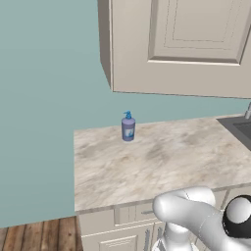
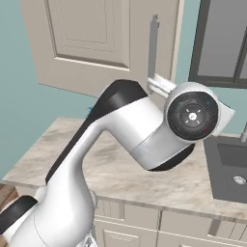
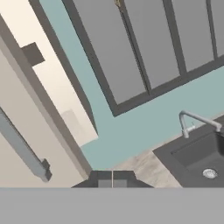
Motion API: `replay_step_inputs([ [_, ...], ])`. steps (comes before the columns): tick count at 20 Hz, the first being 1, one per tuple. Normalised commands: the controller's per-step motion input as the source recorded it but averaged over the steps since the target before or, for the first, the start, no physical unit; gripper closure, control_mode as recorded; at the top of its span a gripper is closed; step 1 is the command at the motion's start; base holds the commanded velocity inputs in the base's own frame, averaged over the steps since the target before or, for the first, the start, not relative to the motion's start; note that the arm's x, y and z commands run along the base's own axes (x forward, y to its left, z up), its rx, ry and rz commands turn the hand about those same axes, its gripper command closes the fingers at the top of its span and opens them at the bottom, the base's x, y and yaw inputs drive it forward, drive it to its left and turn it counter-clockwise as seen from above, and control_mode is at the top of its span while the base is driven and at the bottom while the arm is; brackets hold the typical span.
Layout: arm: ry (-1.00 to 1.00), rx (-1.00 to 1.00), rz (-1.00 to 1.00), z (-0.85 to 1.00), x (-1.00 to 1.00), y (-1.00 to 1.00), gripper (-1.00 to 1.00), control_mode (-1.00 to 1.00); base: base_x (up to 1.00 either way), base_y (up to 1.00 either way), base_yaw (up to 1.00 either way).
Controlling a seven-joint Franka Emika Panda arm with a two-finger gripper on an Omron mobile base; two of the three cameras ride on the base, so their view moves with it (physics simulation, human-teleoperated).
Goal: Pick the sponge and dish brush from the cabinet and place them on the counter.
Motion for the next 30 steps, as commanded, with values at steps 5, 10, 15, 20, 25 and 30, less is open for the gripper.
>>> replay_step_inputs([
  [5,0.02,0.1,0.0,-0.03,0.07,-0.01,1.0,-1.0,0.0,0.0,0.0],
  [10,0.15,0.02,0.0,-0.05,0.07,0.06,1.0,-1.0,0.0,0.0,0.0],
  [15,0.13,0.0,0.0,-0.02,0.05,0.03,1.0,-1.0,0.0,0.0,0.0],
  [20,0.09,0.0,0.0,-0.01,0.03,0.05,-1.0,-1.0,0.0,0.0,0.0],
  [25,0.0,0.01,0.01,-0.01,0.0,0.0,-1.0,-1.0,0.0,0.0,0.0],
  [30,0.0,0.04,0.0,0.0,0.0,0.0,-1.0,-1.0,0.0,0.0,0.0],
])
